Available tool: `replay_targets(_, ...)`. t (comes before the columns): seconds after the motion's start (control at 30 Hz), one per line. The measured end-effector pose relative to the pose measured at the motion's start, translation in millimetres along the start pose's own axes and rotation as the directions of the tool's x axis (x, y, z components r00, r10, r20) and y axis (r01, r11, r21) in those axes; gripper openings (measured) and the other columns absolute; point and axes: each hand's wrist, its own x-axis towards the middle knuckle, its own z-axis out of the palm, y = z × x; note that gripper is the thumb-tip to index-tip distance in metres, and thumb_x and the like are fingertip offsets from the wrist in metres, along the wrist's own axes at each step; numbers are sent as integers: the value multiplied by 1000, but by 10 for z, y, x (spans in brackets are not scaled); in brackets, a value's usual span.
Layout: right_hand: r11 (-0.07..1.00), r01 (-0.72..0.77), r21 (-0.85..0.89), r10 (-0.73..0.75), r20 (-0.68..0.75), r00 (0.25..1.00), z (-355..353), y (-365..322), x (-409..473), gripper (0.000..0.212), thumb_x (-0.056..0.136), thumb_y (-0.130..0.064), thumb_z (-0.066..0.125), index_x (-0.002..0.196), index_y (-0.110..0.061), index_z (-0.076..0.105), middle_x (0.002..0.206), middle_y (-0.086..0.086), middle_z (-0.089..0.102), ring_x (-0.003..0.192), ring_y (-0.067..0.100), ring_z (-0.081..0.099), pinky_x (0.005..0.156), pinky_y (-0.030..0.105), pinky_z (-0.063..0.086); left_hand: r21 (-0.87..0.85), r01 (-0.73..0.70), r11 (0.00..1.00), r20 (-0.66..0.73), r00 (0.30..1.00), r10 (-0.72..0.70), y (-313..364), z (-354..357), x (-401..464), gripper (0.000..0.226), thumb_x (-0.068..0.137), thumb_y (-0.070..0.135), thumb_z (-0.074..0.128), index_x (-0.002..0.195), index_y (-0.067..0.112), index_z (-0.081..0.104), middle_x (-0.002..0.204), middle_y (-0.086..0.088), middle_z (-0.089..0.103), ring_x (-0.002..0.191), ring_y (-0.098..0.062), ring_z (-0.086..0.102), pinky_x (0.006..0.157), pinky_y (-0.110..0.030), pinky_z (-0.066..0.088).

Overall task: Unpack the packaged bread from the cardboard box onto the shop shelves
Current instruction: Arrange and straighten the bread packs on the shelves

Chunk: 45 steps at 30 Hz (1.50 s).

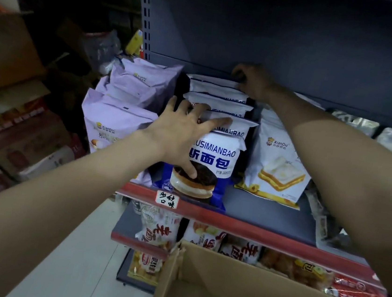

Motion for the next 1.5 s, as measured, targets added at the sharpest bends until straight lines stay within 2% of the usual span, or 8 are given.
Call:
replay_targets(0.17, 998, -49, -25, 50, 28, 998, 33, 5, -16, 39, 89, -15, 61, 126, -12, 52, 123, 12, 58, 111, 29, 55, 93, 33, 43, 2, 8, 1000, -5, 1000, -8, 5, 3, -13, 126, 54, 76, 69, 145, 43, -12, 151, -11, 17, 134, -36, 24, 113, -55, 17)
replay_targets(0.3, 998, 8, -59, -9, -14, 1000, -4, -6, -95, 30, 90, -12, 57, 119, -17, 57, 113, 6, 64, 103, 24, 59, 84, 28, 42, 1, 4, 1000, 0, 1000, -4, 15, -21, -7, 124, 55, 77, 68, 145, 43, -9, 151, -10, 18, 135, -35, 24, 114, -54, 15)
replay_targets(0.43, 985, 108, -134, -119, -78, 990, -66, -25, -210, 35, 90, -9, 54, 124, -18, 49, 105, 9, 65, 95, 28, 60, 79, 35, 47, 7, 0, 1000, -36, 999, 0, 21, -21, -14, 122, 54, 80, 65, 145, 44, -8, 151, -8, 19, 134, -34, 25, 113, -57, 13)
replay_targets(0.73, 931, 55, -360, -94, -90, 991, -23, 37, -272, 25, 94, -12, 45, 115, -17, 58, 116, 16, 61, 102, 32, 58, 73, 29, 37, -37, -2, 999, 10, 1000, 3, 136, -36, 51, 122, 59, 71, 70, 145, 44, -12, 153, -9, 9, 139, -34, 11, 111, -63, 13)
replay_targets(0.9, 973, -22, -228, -4, -113, 994, -186, 97, -237, 31, 90, 1, 46, 104, -15, 68, 116, 13, 63, 103, 30, 59, 84, 33, 46, -34, -8, 999, 11, 1000, 9, 130, -57, 21, 121, 60, 72, 69, 146, 44, -12, 154, -8, 8, 141, -33, 10, 114, -60, 9)
replay_targets(1.13, 993, 76, -85, -79, -29, 996, -264, 336, -313, 25, 81, -4, 66, 106, -10, 65, 107, 11, 67, 100, 30, 59, 86, 35, 49, -69, -9, 998, 2, 1000, 9, 134, -27, 31, 121, 60, 71, 70, 146, 44, -10, 154, -8, 9, 141, -32, 9, 114, -58, 10)
replay_targets(1.3, 994, 96, -47, -97, -26, 995, -201, 380, -311, 29, 77, -2, 70, 105, -6, 61, 104, 12, 66, 96, 28, 60, 80, 30, 46, -65, -12, 998, -15, 1000, 11, 126, -2, 39, 121, 59, 71, 70, 145, 45, -11, 155, -8, 7, 142, -33, 7, 113, -59, 6)
replay_targets(1.5, 991, 98, -96, -106, -86, 991, -172, 384, -290, 17, 85, -8, 63, 100, -13, 70, 102, 8, 70, 96, 26, 63, 86, 37, 50, -79, -12, 997, -12, 1000, 11, 124, 5, 32, 120, 60, 71, 70, 146, 45, -10, 155, -8, 8, 142, -32, 7, 112, -59, 4)
